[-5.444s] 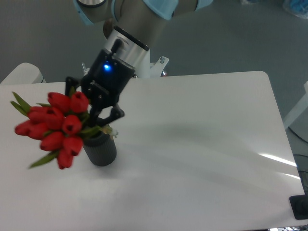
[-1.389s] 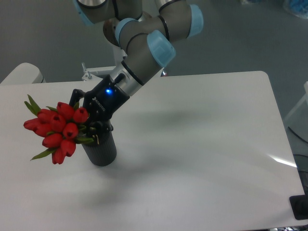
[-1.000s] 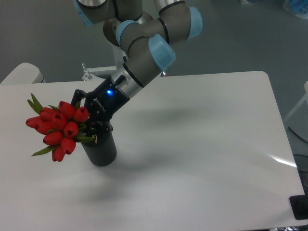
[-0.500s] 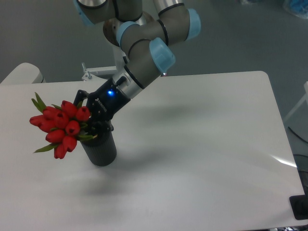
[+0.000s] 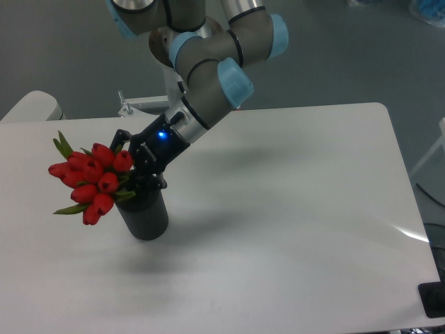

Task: Insert the flowers into the vase
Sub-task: 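Open the gripper to release the bouquet in the vase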

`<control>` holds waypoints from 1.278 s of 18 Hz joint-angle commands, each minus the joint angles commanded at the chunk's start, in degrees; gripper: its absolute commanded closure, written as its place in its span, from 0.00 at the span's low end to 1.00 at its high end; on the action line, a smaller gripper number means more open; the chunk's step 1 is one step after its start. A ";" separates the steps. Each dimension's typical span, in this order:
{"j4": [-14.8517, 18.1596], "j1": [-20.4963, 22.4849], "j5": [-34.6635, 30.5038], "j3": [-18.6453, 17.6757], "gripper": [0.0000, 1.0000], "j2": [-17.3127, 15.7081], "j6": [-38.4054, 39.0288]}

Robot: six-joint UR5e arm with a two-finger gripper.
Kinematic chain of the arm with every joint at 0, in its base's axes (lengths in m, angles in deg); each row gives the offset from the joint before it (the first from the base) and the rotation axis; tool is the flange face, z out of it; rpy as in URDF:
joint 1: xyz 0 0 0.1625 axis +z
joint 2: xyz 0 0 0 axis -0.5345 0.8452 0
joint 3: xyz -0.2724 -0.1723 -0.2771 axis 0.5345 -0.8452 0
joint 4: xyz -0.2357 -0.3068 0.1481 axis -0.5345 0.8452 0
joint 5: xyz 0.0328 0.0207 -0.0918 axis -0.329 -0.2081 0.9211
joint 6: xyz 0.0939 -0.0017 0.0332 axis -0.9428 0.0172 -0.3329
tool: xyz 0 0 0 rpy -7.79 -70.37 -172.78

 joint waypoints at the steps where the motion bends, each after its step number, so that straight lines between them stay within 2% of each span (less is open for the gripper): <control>1: 0.00 0.44 0.00 -0.09 0.50 -0.09 0.09; 4: 0.00 0.70 -0.09 -0.44 0.42 0.00 -0.09; 7: -0.09 1.93 -0.09 -0.44 0.26 -0.09 -0.88; 11: -0.09 2.46 -0.18 -0.97 0.17 0.00 -1.14; 19: 0.00 5.36 -0.97 -2.72 0.13 -0.88 -5.09; 23: 0.09 7.55 -0.97 -4.92 0.13 -1.93 -9.48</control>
